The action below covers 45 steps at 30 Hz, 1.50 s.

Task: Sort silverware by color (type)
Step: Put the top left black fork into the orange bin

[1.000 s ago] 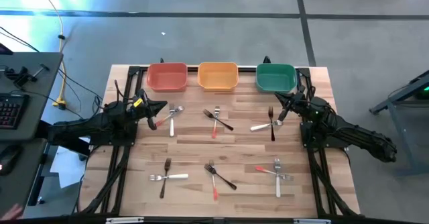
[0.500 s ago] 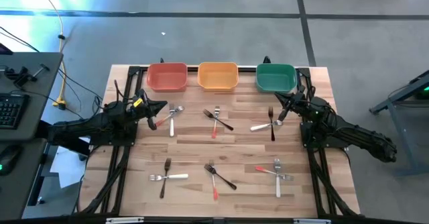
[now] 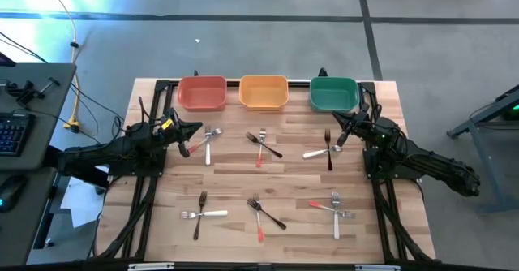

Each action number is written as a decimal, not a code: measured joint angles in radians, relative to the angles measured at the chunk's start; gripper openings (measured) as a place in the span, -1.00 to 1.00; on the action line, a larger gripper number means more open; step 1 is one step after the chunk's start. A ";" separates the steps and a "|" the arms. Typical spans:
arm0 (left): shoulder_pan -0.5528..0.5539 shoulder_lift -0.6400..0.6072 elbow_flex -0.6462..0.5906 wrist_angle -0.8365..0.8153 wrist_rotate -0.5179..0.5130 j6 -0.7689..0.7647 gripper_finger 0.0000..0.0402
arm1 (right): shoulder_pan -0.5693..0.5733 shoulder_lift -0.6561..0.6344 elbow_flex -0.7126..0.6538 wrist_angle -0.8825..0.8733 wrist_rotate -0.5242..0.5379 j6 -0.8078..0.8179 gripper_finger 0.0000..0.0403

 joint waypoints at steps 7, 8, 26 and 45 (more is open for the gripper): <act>0.000 0.000 0.000 0.000 0.000 0.000 -1.00 | 0.000 0.000 0.000 0.000 0.000 0.000 -0.99; 0.000 0.000 0.000 0.000 0.000 0.000 -1.00 | 0.000 0.000 0.000 0.000 0.000 0.000 -0.99; 0.000 -0.001 0.000 0.002 0.027 -0.112 -1.00 | 0.000 0.000 0.000 0.000 -0.005 0.000 -0.99; -0.003 0.346 0.124 -0.084 0.363 -0.026 -1.00 | 0.000 0.000 0.000 0.000 -0.003 0.000 -0.99</act>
